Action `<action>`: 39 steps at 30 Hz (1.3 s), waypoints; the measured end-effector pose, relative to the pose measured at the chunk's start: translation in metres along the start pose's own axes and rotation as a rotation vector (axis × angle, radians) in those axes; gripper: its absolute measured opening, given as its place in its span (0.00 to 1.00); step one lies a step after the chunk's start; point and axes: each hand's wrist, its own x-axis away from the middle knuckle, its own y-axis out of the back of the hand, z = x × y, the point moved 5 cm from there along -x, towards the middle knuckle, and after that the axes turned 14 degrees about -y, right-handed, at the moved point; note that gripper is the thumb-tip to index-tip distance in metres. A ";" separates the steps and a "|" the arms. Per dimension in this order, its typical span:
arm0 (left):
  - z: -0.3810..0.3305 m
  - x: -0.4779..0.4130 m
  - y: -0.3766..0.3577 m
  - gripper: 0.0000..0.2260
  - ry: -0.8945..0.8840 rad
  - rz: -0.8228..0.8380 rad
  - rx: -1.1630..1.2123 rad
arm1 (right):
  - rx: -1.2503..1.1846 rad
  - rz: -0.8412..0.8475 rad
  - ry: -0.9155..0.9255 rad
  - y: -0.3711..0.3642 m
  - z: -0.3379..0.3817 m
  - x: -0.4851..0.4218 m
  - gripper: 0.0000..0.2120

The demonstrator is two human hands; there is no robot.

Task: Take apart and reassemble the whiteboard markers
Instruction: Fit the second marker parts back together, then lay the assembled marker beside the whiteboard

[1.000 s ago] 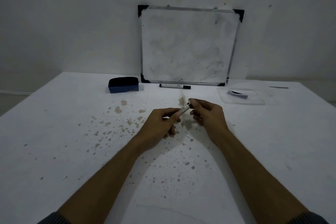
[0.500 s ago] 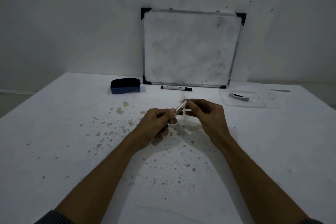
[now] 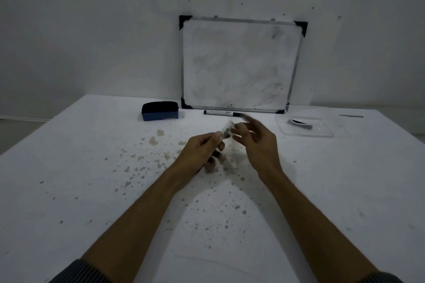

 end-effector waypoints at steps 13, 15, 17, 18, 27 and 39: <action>-0.007 0.001 0.003 0.13 -0.080 -0.126 0.029 | 0.584 -0.052 0.097 -0.027 0.003 0.019 0.14; -0.006 0.001 0.003 0.09 -0.041 -0.130 -0.085 | 0.627 -0.066 0.108 -0.020 0.001 0.016 0.14; -0.002 -0.004 0.012 0.08 -0.015 -0.163 -0.278 | 0.688 -0.123 0.139 -0.011 0.003 0.009 0.14; 0.000 -0.009 0.018 0.09 -0.007 -0.181 -0.375 | 0.737 -0.160 0.161 -0.006 0.005 0.004 0.14; 0.032 -0.039 0.052 0.36 0.033 0.142 -1.247 | 1.135 -0.266 0.248 -0.012 0.001 -0.089 0.11; 0.044 -0.044 0.055 0.37 -0.015 0.153 -1.279 | 1.355 -0.268 0.285 -0.038 -0.020 -0.144 0.15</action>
